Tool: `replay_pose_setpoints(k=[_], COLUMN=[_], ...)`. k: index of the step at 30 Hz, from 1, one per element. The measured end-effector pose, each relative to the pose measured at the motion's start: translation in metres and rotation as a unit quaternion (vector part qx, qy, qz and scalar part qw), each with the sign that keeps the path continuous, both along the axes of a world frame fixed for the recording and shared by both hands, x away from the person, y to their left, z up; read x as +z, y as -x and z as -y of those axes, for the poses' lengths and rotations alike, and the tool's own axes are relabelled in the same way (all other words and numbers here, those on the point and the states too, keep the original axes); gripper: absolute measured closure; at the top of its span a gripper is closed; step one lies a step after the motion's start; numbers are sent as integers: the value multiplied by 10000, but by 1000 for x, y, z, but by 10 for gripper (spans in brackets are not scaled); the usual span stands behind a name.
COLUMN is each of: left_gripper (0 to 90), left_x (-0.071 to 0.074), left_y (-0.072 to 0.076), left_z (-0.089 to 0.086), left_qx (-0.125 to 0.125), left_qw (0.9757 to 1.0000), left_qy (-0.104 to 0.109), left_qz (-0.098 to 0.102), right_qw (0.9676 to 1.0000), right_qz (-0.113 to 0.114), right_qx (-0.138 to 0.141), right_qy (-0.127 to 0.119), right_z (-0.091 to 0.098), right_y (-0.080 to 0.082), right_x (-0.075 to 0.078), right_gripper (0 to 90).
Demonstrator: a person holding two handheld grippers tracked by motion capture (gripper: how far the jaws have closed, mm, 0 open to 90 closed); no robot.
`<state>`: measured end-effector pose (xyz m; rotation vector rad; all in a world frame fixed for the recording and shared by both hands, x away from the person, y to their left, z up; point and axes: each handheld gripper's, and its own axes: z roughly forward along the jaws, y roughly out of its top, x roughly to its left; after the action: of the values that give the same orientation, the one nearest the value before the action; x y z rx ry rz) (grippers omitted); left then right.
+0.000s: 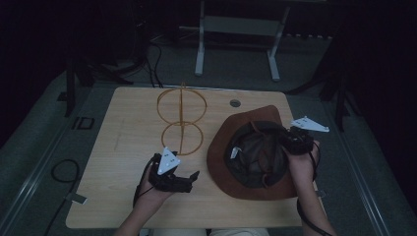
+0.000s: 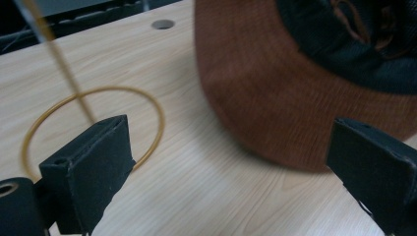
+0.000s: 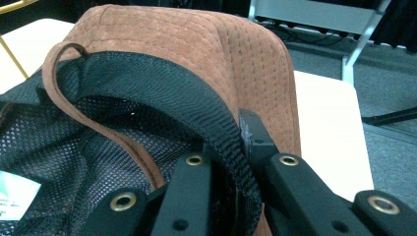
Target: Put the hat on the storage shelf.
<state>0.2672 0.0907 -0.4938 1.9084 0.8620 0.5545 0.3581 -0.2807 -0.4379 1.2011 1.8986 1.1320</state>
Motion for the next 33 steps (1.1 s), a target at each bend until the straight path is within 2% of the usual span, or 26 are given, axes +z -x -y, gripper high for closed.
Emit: replay_pose_setpoints(k=[1, 3, 7, 8, 9, 14, 18, 22, 26, 33], left_gripper=[43, 44, 44, 44, 44, 44, 47, 55, 64, 155], left_x=[1, 4, 11, 11, 16, 27, 33, 34, 33, 28], left_y=[-2, -7, -17, -17, -24, -40, -52, -64, -73, -78], left_z=[5, 15, 37, 37, 48, 70, 89, 103, 115, 131], left_qx=[-32, -167, -344, -344, -437, -504, -434, -417, -204, 55], left_qw=[10000, 9998, 9994, 9994, 9990, 9987, 9985, 9982, 9981, 9970], left_qy=[-29, 58, -20, -20, -77, -117, -321, -438, -589, -765], left_qz=[-14, -70, -28, -28, 4, 14, 79, 32, 23, 132], right_qw=[10000, 10000, 10000, 10000, 10000, 10000, 9999, 9999, 9998, 9995], right_qz=[4, -19, -30, -30, -35, -23, -3, 4, 45, 114], right_qx=[-2, 10, 34, 34, 44, 88, 119, 163, 216, 301], right_qy=[-12, -43, -43, -43, -30, -22, -8, -15, -15, -74], right_z=[0, 1, 0, 0, 0, -2, -4, -5, -7, -10], right_y=[1, 2, 4, 4, 4, 6, 7, 8, 11, 17], right_x=[-1, -2, -4, -4, -5, -4, -2, 0, 2, 4], right_gripper=[841, 841, 841, 841, 841, 841, 840, 841, 840, 840])
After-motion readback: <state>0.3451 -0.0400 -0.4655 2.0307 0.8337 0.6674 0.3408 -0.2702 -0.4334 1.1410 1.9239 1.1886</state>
